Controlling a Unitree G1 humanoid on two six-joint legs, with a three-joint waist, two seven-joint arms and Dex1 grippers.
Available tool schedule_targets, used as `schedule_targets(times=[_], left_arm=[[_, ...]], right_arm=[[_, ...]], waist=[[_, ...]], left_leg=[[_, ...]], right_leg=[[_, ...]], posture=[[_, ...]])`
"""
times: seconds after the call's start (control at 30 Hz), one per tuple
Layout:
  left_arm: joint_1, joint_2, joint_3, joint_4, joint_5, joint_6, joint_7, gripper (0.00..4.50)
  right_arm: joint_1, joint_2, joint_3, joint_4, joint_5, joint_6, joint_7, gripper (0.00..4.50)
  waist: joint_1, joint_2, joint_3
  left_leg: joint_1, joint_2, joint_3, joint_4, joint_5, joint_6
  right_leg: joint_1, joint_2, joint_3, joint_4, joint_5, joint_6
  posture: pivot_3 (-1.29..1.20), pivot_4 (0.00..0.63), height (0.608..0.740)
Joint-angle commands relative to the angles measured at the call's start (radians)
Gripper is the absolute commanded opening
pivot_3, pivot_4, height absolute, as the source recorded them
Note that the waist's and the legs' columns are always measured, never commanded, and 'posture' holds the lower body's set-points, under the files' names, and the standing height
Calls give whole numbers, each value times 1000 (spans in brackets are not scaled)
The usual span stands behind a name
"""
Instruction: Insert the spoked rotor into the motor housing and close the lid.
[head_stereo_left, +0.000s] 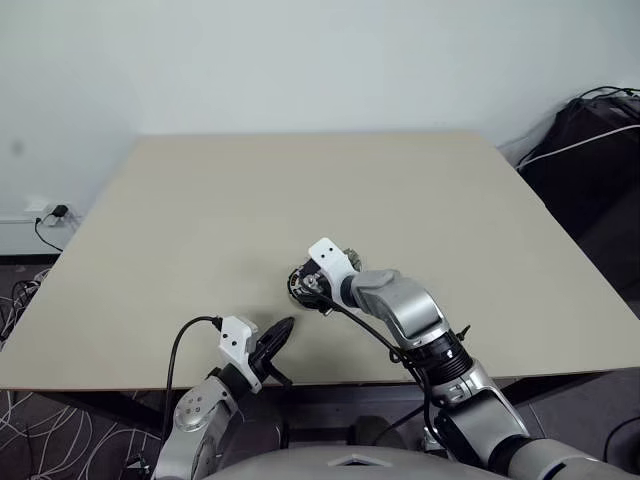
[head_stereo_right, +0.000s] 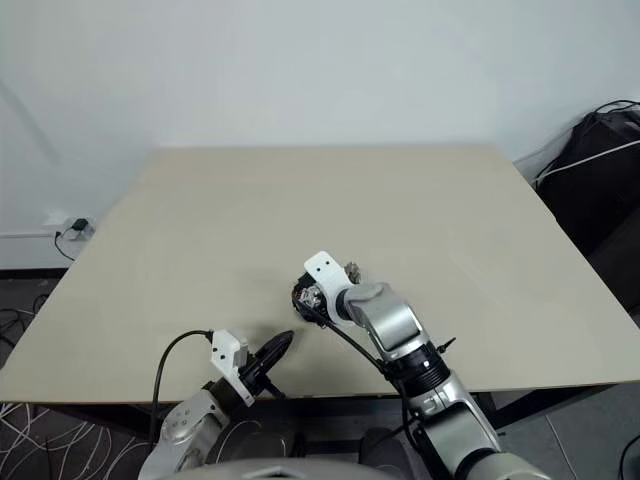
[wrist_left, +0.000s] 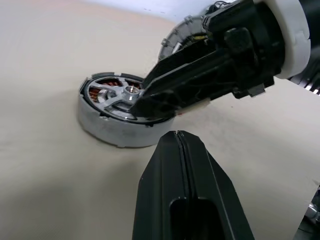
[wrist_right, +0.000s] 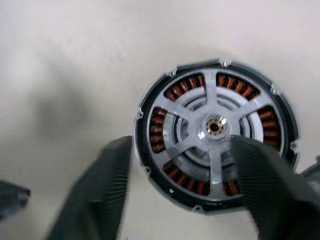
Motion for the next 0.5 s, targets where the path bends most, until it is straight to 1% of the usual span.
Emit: schedule_targets(times=[0.03,0.2,0.3,0.4,0.5], left_arm=[[-7,1,-2,-40,-11,-1,-6,0],[-4,8,-4,-48,-16,8,-12,0],[-4,14,-6,-55,-20,15,-18,0],[-5,20,-7,-61,-22,23,-21,0],[-8,25,-7,-64,-18,25,-19,0]], right_arm=[[-12,35,-50,-78,60,12,-1,4427],[7,122,-143,-177,173,46,-8,4427],[19,142,-153,-226,201,34,-28,4427],[33,91,-74,-275,154,-81,-50,3832],[44,28,6,-301,84,-186,-85,2829]], waist=[[-5,0,0],[-12,1,0],[-15,1,-1],[-14,2,-1],[-16,2,-1]], left_leg=[[0,0,0,0,0,0],[0,0,0,-1,0,0],[0,0,-1,-2,0,0],[0,0,0,-2,0,0],[0,0,0,-2,0,0]], right_leg=[[0,0,0,0,0,0],[-1,0,0,0,0,2],[-1,0,0,0,-1,3],[-1,0,0,0,-2,4],[-1,0,1,0,-3,3]], posture=[[0,0,740],[0,0,740],[0,0,740],[0,0,740],[0,0,740]])
